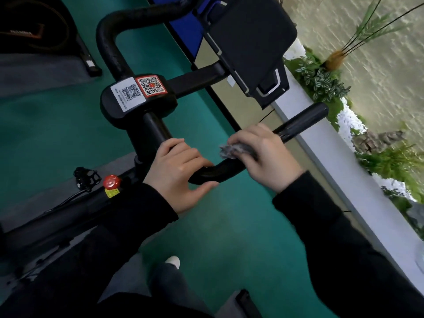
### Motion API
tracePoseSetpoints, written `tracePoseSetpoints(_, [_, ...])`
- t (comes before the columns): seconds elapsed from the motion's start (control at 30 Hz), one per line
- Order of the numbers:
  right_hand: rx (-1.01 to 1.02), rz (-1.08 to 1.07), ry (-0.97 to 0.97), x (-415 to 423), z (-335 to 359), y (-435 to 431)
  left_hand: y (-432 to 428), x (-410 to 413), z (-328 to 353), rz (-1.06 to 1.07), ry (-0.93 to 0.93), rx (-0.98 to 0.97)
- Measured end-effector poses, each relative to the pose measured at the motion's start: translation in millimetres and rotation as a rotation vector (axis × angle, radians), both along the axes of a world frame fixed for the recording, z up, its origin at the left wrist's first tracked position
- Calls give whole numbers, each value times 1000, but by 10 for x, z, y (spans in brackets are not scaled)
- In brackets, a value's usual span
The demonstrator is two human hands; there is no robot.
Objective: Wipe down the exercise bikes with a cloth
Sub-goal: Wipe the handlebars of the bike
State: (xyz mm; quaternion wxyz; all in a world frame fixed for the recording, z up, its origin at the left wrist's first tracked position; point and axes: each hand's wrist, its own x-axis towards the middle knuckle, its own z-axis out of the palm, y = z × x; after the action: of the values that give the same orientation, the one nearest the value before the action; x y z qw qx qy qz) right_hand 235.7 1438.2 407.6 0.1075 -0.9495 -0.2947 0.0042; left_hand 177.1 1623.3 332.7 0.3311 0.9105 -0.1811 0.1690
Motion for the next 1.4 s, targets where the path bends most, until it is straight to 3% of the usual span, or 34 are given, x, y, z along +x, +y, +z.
tracePoseSetpoints(0.17, [431, -380, -391, -416, -463, -104, -17, -7, 47, -1, -28, 114])
tracePoseSetpoints(0.33, [659, -539, -447, -770, -772, 164, -118, 71, 115, -47, -56, 160])
tracePoseSetpoints(0.53, [866, -824, -525, -633, -742, 242, -213, 159, 149, -112, 8, 205])
tracePoseSetpoints(1.13, [1354, -1167, -314, -581, -924, 411, -322, 183, 185, -133, 79, 92])
tracePoseSetpoints(1.4, [1555, -1088, -130, -732, -1052, 569, -274, 198, 168, -188, 82, 60])
